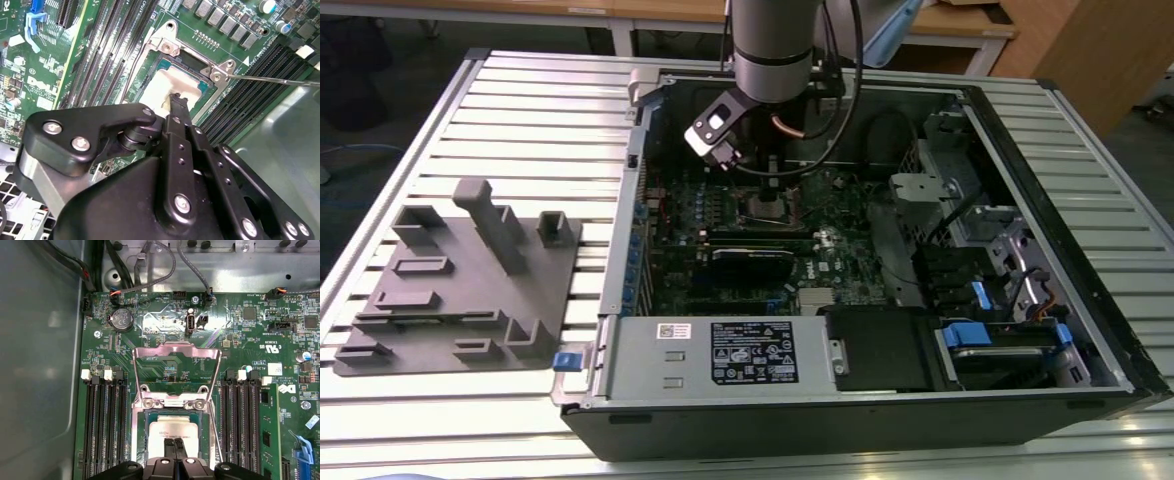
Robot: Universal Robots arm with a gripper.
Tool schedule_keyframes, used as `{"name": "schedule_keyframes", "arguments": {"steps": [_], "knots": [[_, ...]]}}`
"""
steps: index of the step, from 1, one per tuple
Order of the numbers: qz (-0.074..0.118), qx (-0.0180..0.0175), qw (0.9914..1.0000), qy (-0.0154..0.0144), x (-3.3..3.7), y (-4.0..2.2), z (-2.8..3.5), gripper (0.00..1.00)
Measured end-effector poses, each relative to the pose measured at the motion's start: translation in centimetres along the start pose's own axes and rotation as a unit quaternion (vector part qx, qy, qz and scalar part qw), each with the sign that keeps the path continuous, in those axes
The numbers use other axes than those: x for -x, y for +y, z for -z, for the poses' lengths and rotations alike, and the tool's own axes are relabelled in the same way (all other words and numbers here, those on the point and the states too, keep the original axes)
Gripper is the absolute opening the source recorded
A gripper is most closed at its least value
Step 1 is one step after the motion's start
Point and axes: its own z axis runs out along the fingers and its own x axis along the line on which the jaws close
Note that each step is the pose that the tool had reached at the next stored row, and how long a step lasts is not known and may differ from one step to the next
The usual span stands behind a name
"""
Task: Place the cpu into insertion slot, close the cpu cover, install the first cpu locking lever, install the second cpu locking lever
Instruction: 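Place the cpu into insertion slot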
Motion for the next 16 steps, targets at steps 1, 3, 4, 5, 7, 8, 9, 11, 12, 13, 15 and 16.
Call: {"name": "schedule_keyframes", "arguments": {"steps": [1,3,4,5,7,8,9,11,12,13,15,16], "knots": [[0.0,0.0,1.0,0.0,0.0,0.0,0.01,0.11],[0.0,-0.0089,0.99996,0.0,0.0,0.04,0.0,0.11],[0.0,-0.0147,0.99989,-0.0002,0.0,0.07,0.0,0.11],[0.0,-0.0169,0.99986,-0.0003,0.0,0.07,0.01,0.11],[0.0,-0.0198,0.9998,-0.0002,0.0,0.07,0.0,0.11],[0.0,-0.0213,0.99977,-0.0002,0.0,0.07,0.0,0.11],[-0.001,-0.0223,0.99975,-0.0002,0.0,0.08,0.0,0.11],[-0.001,-0.0229,0.99974,-0.0001,-0.01,0.34,-0.04,0.11],[-0.001,-0.0234,0.99973,-0.0002,-0.01,0.57,-0.07,0.11],[-0.001,-0.0239,0.99971,-0.0002,-0.01,0.79,-0.09,0.11],[-0.001,-0.024,0.99971,-0.0002,0.0,0.83,-0.09,0.11],[-0.001,-0.024,0.99971,-0.0002,0.0,0.84,-0.09,0.11]]}}
